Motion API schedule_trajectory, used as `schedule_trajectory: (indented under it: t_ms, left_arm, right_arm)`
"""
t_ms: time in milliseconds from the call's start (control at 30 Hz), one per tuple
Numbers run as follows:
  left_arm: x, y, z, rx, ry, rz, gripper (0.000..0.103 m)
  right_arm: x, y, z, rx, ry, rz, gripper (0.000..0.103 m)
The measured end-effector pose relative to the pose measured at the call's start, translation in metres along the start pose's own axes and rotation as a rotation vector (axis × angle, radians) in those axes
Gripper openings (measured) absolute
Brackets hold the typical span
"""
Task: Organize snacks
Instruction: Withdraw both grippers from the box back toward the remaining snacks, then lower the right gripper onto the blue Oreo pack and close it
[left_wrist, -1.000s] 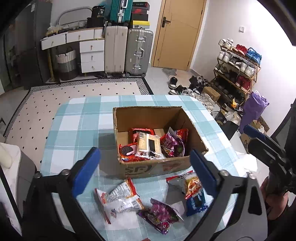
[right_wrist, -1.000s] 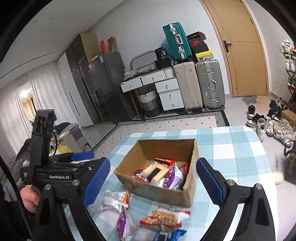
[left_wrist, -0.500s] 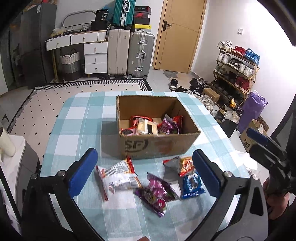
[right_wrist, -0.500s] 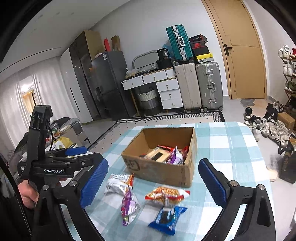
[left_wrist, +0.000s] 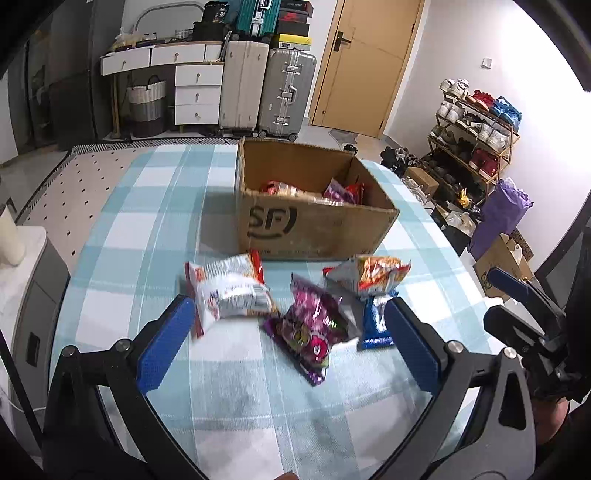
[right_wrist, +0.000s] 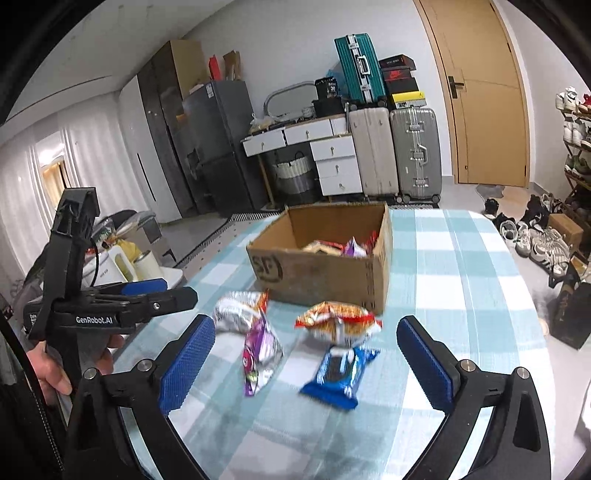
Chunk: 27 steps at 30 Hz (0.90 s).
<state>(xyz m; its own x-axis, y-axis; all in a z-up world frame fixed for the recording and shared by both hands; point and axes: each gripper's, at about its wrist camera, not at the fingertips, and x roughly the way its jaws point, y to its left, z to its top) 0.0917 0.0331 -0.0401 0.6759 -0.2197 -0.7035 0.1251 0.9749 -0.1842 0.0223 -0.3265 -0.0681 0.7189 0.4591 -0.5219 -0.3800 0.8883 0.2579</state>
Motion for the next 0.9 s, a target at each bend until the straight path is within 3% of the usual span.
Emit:
schedule_trajectory:
  t_ms: [367,900]
  left_arm:
    - [0.015,0.008,-0.028,-0.024,0.026,0.003,0.102]
    - [0.062,0.023,-0.037,-0.048,0.112,-0.017,0.102]
  right_arm:
    - [0.027,-0.003,-0.035,-0.003,0.080,-0.024,0.101]
    - [0.093,-0.015,-0.047,0.010,0.199,-0.022,0.100]
